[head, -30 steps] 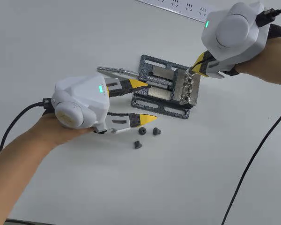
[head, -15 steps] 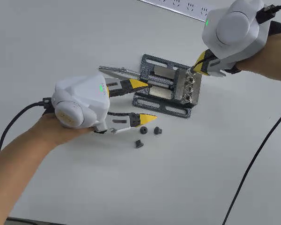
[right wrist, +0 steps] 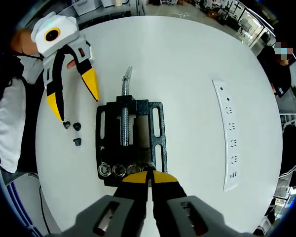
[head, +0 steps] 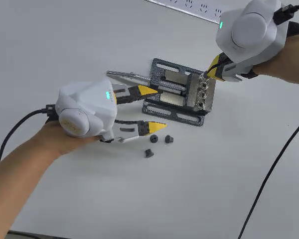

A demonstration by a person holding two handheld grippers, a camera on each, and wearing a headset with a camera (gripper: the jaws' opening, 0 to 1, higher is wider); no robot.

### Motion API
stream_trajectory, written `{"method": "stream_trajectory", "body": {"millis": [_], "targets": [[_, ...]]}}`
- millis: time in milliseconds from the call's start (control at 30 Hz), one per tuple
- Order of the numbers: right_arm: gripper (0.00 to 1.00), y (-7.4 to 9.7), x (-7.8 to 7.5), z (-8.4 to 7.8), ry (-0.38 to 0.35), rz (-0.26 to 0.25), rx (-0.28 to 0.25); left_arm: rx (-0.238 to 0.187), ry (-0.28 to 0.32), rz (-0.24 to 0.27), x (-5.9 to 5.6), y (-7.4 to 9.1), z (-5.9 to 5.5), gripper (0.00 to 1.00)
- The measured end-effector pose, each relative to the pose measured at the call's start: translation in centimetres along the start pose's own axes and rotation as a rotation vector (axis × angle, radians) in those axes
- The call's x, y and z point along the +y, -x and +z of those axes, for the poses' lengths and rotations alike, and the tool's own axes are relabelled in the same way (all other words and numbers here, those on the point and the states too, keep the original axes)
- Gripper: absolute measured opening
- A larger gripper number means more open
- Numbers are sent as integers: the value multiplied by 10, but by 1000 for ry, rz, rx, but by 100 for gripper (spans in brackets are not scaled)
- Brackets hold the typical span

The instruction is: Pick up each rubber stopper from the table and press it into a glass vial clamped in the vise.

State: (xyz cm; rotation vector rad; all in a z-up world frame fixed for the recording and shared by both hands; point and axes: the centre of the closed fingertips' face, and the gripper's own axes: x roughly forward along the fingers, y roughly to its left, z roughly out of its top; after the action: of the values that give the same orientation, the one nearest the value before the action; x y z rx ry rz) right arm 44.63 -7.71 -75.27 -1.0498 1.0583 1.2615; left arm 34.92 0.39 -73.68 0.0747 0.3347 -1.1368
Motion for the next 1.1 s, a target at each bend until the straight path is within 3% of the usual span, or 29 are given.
{"method": "stream_trajectory", "body": {"millis": [600,1100], "targets": [[5,-1,-1,-2,-10,22,-2,2,0,-5,-1,-3,-1,37],[5,-5,-1,-2,12,13,60,-2,4,-9,-2,-6,2,37]]}}
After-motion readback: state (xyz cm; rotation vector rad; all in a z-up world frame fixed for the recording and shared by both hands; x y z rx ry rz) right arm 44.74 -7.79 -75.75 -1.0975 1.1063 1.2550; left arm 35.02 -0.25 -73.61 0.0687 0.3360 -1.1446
